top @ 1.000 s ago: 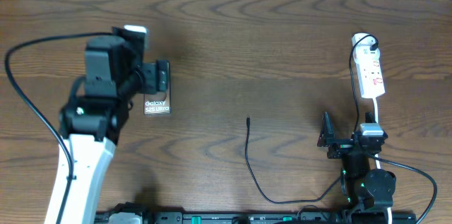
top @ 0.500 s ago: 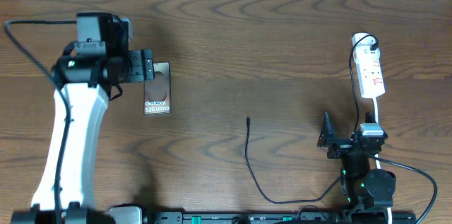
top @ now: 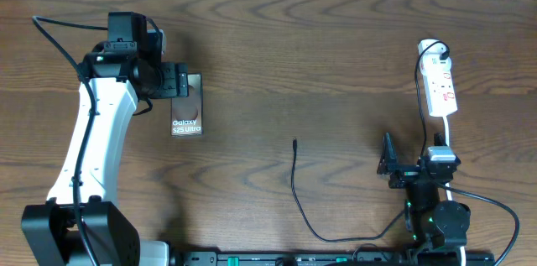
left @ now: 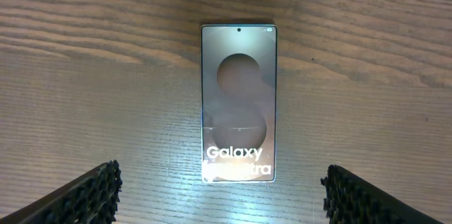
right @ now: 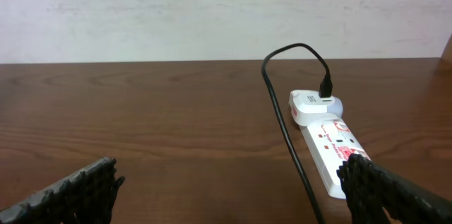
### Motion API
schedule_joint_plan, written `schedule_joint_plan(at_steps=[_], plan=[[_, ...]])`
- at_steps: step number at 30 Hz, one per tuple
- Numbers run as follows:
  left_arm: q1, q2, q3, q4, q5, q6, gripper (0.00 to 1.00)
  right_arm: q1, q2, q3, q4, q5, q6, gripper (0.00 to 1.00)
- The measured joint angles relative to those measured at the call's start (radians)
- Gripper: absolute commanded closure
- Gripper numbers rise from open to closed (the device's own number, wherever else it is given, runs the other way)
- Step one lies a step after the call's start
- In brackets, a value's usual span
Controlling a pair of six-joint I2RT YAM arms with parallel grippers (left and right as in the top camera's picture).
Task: Plug charger to phone and switch on socket
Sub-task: 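Move the left gripper forward over the Galaxy phone box, then lower the left gripper and close it on the phone's edges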
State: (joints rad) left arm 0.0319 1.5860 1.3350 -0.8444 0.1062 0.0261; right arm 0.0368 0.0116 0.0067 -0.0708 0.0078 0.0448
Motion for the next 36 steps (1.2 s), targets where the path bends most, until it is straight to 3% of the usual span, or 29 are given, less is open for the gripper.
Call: schedule_joint_plan(at_steps=[16,17,18,20,21,22,23,24,36], plan=[[0.000,0.031,0.000,0.023,0.004,0.000,0.10,0.000,0.000,0.000,0.000,0.000,0.000,0.01],[0.000,0.042,0.000,0.023,0.004,0.000,0.21,0.000,0.000,0.000,0.000,0.000,0.000,0.01],[0.000,0.057,0.000,0.023,0.005,-0.005,0.38,0.000,0.000,0.000,0.000,0.000,0.000,0.01],[0.000,0.084,0.000,0.024,0.005,-0.003,0.49,0.000,0.000,0.000,0.000,0.000,0.000,0.01],[0.000,0.098,0.000,0.024,0.007,-0.004,0.49,0.000,0.000,0.000,0.000,0.000,0.000,0.01],[0.000,0.113,0.000,0.024,0.008,-0.003,0.31,0.000,0.000,0.000,0.000,0.000,0.000,0.01],[0.000,0.126,0.000,0.024,0.008,0.001,0.05,0.000,0.000,0.000,0.000,0.000,0.000,0.01],[0.000,0.140,0.000,0.024,0.010,-0.003,0.02,0.000,0.000,0.000,0.000,0.000,0.000,0.01],[0.000,0.225,0.000,0.053,0.016,-0.024,0.01,0.000,0.000,0.000,0.000,0.000,0.000,0.01]])
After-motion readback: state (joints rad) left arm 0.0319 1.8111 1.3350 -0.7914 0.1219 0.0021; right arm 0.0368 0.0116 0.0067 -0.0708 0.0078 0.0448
